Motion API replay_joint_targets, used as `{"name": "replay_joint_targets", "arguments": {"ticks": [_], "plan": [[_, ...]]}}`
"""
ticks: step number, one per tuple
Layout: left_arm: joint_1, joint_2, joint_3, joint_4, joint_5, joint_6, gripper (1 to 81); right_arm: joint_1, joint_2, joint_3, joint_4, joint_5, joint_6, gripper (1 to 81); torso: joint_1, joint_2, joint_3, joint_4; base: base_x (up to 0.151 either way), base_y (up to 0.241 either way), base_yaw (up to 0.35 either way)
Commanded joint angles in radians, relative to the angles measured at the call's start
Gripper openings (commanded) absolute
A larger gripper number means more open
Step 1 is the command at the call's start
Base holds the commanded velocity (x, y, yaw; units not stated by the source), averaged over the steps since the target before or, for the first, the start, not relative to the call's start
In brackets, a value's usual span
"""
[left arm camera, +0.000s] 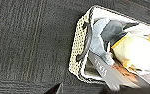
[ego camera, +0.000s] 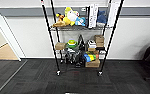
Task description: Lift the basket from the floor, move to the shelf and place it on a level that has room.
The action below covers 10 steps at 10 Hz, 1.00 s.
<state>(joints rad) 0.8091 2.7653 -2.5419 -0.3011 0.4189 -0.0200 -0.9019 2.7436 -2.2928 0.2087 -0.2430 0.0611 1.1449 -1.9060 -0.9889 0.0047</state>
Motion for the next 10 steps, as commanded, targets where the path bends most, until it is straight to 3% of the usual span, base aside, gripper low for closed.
{"name": "replay_joint_targets", "arguments": {"ticks": [1,5,6,10], "plan": [[-0.123,-0.012,0.002,-0.026,0.063,0.003,81.1,0.137,0.058,-0.085,0.018,-0.098,0.0,81.1,0.063,-0.097,-0.093,0.0,0.0,0.0,0.0],[-0.135,0.018,-0.001,-0.015,0.064,0.002,81.1,0.168,0.07,-0.086,0.023,-0.098,0.0,81.1,0.135,-0.212,-0.164,0.0,0.0,0.0,0.0],[-0.144,0.025,-0.001,-0.015,0.067,0.0,81.1,0.18,0.076,-0.083,0.024,-0.098,0.0,81.1,0.157,-0.246,-0.122,0.0,0.0,0.0,0.0],[-0.196,0.045,-0.006,-0.009,0.107,0.002,81.1,0.215,0.122,-0.115,0.027,-0.098,0.002,81.1,0.234,-0.368,-0.142,0.0,0.0,0.0,0.0]]}}
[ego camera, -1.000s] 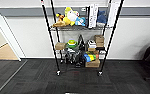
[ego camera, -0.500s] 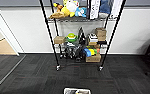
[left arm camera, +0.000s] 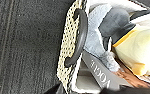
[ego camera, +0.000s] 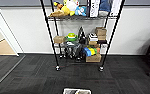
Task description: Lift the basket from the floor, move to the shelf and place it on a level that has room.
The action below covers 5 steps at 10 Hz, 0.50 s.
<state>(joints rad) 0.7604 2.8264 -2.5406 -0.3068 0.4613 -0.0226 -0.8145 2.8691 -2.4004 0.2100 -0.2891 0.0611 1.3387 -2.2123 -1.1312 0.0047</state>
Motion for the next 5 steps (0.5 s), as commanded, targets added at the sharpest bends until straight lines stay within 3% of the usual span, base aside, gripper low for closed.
{"name": "replay_joint_targets", "arguments": {"ticks": [1,3,4,5], "plan": [[-0.163,-0.016,-0.007,-0.003,0.065,0.004,81.1,0.137,0.0,-0.008,0.043,-0.051,0.002,81.1,-0.002,0.003,0.0,0.0,0.0,0.0,0.0],[-0.18,-0.014,-0.013,-0.005,0.065,0.004,81.1,0.157,0.014,-0.011,0.045,-0.051,0.002,81.1,0.021,-0.034,0.0,0.0,0.0,0.0,0.0],[-0.195,-0.008,-0.029,-0.003,0.066,0.004,81.1,0.168,0.02,-0.02,0.046,-0.053,0.002,81.1,0.092,-0.143,0.0,0.0,0.0,0.0,0.0],[-0.203,-0.005,-0.036,-0.005,0.084,0.004,81.1,0.177,0.028,-0.031,0.052,-0.067,0.002,81.1,0.092,-0.141,0.0,0.0,0.0,0.0,0.0]]}}
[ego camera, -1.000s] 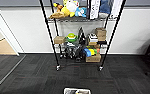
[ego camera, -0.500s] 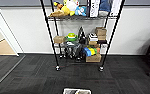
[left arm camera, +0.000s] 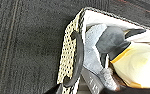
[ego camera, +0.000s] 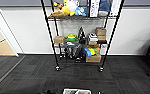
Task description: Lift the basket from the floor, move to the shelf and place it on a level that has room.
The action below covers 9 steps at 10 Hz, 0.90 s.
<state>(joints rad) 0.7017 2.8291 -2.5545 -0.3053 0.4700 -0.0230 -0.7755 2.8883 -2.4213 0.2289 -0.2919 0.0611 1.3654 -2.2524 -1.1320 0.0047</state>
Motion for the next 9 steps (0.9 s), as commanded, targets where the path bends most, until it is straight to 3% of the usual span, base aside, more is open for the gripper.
{"name": "replay_joint_targets", "arguments": {"ticks": [1,2,3,6,7,8,9], "plan": [[-0.149,-0.005,-0.024,-0.008,0.09,0.005,81.1,0.146,0.012,-0.016,0.033,-0.064,0.0,81.1,0.064,-0.1,0.0,0.0,0.0,0.0,0.0],[-0.15,-0.002,-0.023,-0.008,0.091,0.005,81.1,0.15,0.015,-0.019,0.033,-0.063,0.0,81.1,0.067,-0.106,0.0,0.0,0.0,0.0,0.0],[-0.152,-0.003,-0.023,-0.011,0.091,0.005,81.1,0.153,0.018,-0.018,0.044,-0.064,0.0,81.1,0.017,-0.031,-0.071,0.0,0.0,0.0,0.0],[-0.146,-0.009,-0.023,-0.009,0.09,0.005,81.1,0.155,0.021,-0.019,0.05,-0.062,0.0,81.1,0.05,-0.085,-0.124,0.0,0.0,0.0,0.0],[-0.144,-0.009,-0.024,-0.009,0.087,0.006,81.1,0.155,0.021,-0.019,0.05,-0.062,0.0,81.1,0.054,-0.09,-0.13,0.0,0.0,0.0,0.0],[-0.146,-0.008,-0.024,-0.009,0.082,0.006,81.1,0.158,0.024,-0.019,0.05,-0.062,0.0,81.1,0.055,-0.091,-0.092,0.0,0.0,0.0,0.0],[-0.15,-0.003,-0.027,-0.011,0.073,0.006,81.1,0.158,0.027,-0.019,0.049,-0.062,0.0,81.1,0.055,-0.09,-0.106,0.0,0.0,0.0,0.0]]}}
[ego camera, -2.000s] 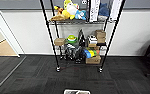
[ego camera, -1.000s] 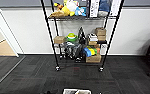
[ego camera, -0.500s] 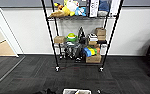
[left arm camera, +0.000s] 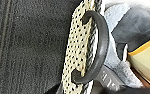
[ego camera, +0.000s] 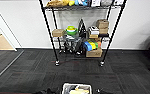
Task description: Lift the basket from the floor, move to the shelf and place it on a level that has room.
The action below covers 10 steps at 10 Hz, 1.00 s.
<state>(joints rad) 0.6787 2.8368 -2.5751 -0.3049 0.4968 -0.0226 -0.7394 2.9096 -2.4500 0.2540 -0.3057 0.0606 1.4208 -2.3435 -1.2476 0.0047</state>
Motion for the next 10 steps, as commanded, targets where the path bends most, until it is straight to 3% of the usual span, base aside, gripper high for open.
{"name": "replay_joint_targets", "arguments": {"ticks": [1,7,10], "plan": [[-0.127,-0.003,-0.014,-0.008,0.005,0.006,81.1,0.123,0.007,0.01,0.025,-0.038,0.001,81.1,0.0,0.0,0.001,0.0,0.0,0.0,0.0],[-0.133,0.047,-0.083,-0.008,-0.026,0.021,81.1,0.108,0.05,-0.053,0.025,0.008,0.001,81.1,0.0,0.0,-0.002,0.0,0.0,0.0,0.0],[-0.124,0.063,-0.083,0.032,-0.107,0.026,81.1,0.102,0.05,-0.059,0.025,0.011,0.001,81.1,0.0,0.0,-0.002,0.0,0.0,0.0,0.0]]}}
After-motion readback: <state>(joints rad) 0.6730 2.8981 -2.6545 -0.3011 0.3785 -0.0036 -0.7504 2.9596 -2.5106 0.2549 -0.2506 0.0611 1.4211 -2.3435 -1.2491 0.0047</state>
